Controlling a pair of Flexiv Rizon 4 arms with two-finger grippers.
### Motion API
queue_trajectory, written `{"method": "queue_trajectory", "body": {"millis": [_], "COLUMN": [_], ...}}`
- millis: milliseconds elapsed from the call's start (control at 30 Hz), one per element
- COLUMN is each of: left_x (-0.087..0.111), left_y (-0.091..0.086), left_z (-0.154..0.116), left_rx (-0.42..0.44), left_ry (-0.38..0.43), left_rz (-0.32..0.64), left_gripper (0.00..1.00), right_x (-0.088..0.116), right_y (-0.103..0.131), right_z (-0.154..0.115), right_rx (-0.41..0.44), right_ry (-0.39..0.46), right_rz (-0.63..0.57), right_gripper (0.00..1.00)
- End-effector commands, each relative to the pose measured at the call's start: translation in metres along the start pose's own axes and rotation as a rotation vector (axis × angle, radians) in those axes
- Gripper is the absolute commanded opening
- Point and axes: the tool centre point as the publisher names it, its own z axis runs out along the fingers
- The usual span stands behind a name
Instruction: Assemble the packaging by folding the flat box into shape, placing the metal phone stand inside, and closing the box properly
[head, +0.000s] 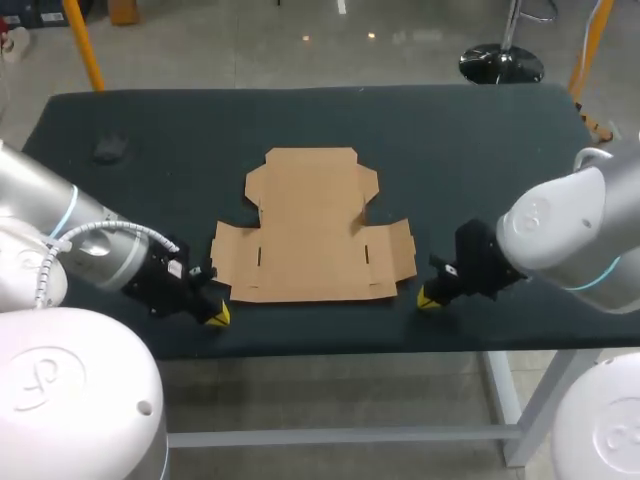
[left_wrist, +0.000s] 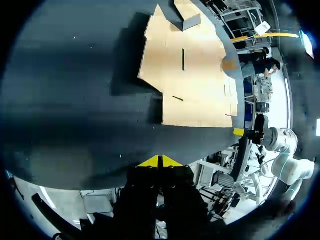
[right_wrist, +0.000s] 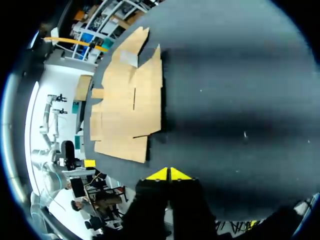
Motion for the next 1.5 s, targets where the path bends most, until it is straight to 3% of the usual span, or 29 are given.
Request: {"method": "queue_trajectory", "body": {"millis": [33,533,1500], "left_x": [-0.007,-0.019,-0.009], "left_y": [-0.01,-0.027,-0.041], "left_z": [0.009,0.007,0.013], "left_rx": [-0.009,0.002,-0.014], "left_ry": [0.013,0.04,0.059], "left_rz": [-0.008,-0.024,0.01], "left_gripper": [0.0,0.0,0.0], "right_x": [-0.004,0.002,0.007], "right_y": [0.001,0.005,0.015], "right_z": [0.004,0.009,0.024], "right_rx": [-0.001,0.0,0.023], "right_ry": [0.022,0.017,0.048], "right_rz": [-0.004,-0.009,-0.004], "right_gripper": [0.0,0.0,0.0]}}
